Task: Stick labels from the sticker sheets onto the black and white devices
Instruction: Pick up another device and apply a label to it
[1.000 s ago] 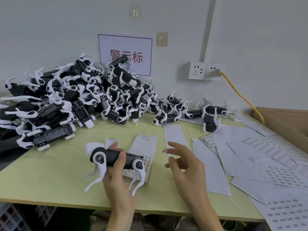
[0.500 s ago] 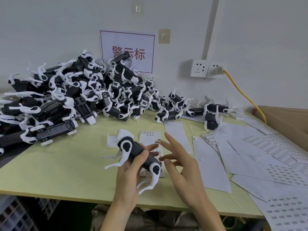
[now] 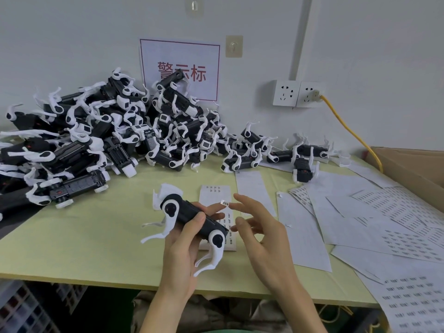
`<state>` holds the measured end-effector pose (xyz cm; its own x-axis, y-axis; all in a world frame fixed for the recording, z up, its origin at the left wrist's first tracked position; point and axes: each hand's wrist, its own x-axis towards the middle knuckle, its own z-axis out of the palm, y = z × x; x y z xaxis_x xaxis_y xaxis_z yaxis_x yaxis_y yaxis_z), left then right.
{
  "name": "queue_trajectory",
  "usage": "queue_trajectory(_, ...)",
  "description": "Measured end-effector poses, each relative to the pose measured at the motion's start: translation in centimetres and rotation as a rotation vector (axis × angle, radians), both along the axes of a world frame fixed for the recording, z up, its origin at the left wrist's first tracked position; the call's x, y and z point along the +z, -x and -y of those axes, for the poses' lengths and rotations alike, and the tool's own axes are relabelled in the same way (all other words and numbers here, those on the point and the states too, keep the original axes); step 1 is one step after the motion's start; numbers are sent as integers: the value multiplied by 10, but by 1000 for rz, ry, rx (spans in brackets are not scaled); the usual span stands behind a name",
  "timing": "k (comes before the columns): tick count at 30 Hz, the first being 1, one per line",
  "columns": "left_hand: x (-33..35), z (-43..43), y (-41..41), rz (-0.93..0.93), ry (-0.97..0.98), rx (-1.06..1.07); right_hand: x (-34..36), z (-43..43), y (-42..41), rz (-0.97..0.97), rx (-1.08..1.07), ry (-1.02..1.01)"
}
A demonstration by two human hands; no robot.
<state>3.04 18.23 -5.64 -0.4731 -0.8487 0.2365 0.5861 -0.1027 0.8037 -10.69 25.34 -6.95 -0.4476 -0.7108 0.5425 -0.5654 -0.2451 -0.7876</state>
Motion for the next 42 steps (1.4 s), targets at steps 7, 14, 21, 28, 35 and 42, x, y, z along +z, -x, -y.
queue_trajectory(7, -9, -2, 2, 164, 62, 38, 1, 0, 0, -22, -183, 125)
queue_trajectory(14, -11, -2, 3, 278, 184, 47, 1, 1, 1, -80, -210, 119)
queue_trajectory(21, -19, 0, 4, 287, 173, 23, 0, 1, -1, -138, -266, 83)
queue_trajectory(28, -17, 5, 5, 234, 155, 58, 8, -5, -1, -5, -233, 177)
queue_trajectory(35, -13, 4, 4, 193, 69, 70, 8, -7, -2, 138, 251, -163)
queue_trajectory(42, -12, 8, 1, 191, 52, -26, 9, -7, -3, 182, 324, -170)
